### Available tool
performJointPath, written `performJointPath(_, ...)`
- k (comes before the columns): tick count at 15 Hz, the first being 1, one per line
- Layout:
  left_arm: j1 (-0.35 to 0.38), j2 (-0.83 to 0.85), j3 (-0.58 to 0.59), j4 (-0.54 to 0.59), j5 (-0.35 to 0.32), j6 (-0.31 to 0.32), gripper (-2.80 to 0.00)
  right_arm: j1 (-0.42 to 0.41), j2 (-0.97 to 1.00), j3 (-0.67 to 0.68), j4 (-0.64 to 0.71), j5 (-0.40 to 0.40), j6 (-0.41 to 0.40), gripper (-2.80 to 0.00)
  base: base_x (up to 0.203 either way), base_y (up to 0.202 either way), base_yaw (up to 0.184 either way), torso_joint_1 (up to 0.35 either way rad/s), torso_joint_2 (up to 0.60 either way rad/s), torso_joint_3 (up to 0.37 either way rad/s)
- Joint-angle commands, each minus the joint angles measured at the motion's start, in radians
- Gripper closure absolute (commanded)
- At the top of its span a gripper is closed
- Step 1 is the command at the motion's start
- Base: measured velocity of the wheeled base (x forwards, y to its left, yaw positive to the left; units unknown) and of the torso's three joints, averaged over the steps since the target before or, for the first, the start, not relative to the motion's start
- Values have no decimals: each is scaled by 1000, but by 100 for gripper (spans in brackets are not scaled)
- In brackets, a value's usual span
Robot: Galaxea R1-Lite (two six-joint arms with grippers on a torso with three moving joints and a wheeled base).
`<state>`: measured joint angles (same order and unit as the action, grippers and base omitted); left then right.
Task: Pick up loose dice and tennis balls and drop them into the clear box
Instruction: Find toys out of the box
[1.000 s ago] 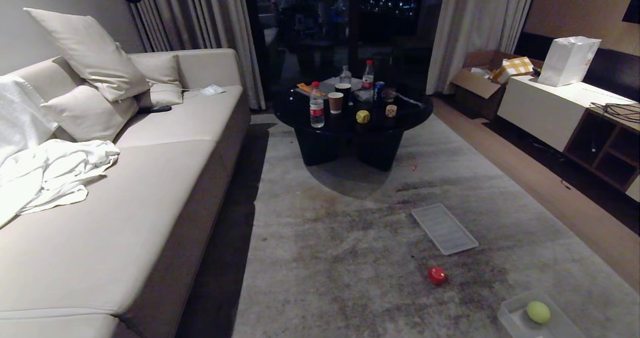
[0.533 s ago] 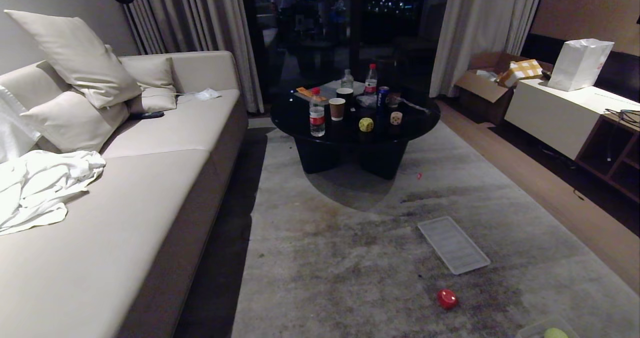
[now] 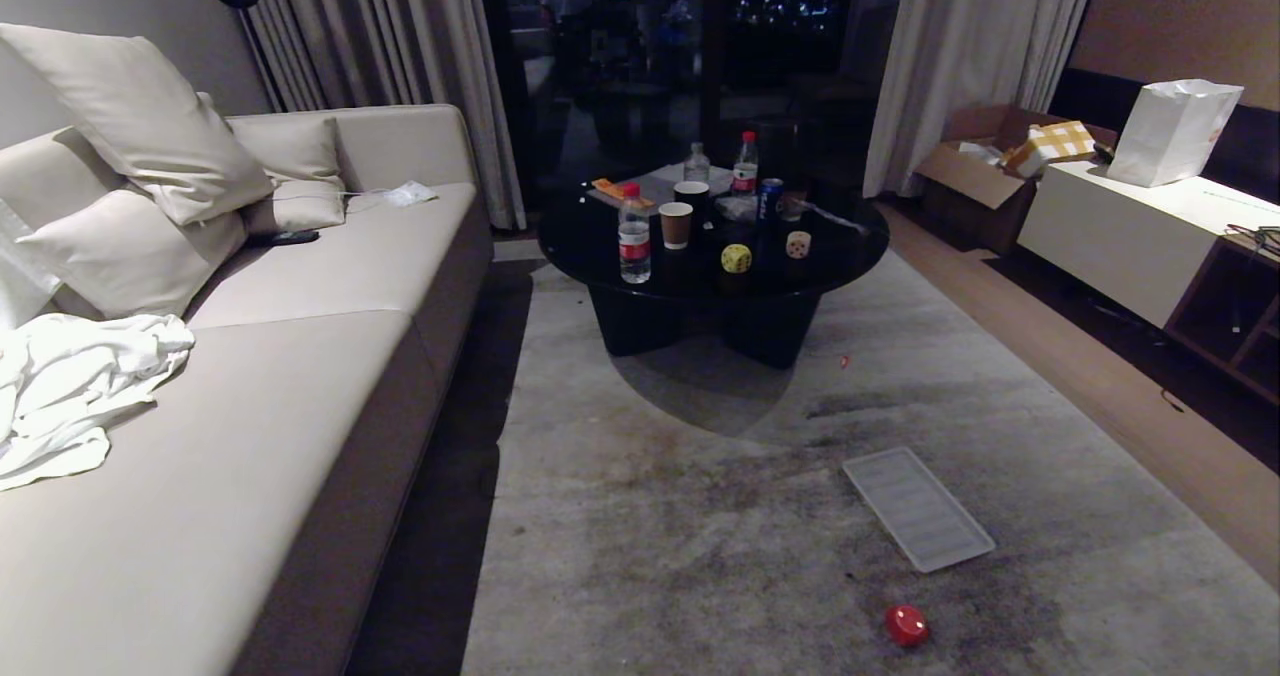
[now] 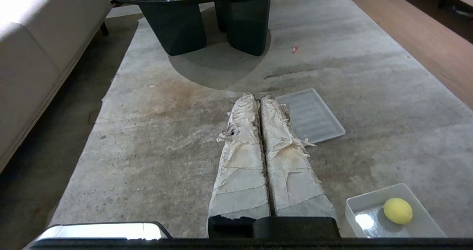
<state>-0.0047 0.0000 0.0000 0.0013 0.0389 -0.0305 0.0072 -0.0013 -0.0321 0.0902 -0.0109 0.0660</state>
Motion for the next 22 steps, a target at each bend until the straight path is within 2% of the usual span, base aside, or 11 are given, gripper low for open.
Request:
performJointPath(1,0,2,2,-1,1,3,0,1,1,0,0,0,1,0,0,0,0,0,0,0)
performJointPath(5,0,2,2,0,-1,17,0,0,1,0,-1,0,1,0,0,0,0,0,-1,-25)
performJointPath(22,0,2,2,-1,-1,12,0,2,1,0,0,0,1,0,0,0,0,2,3,-196)
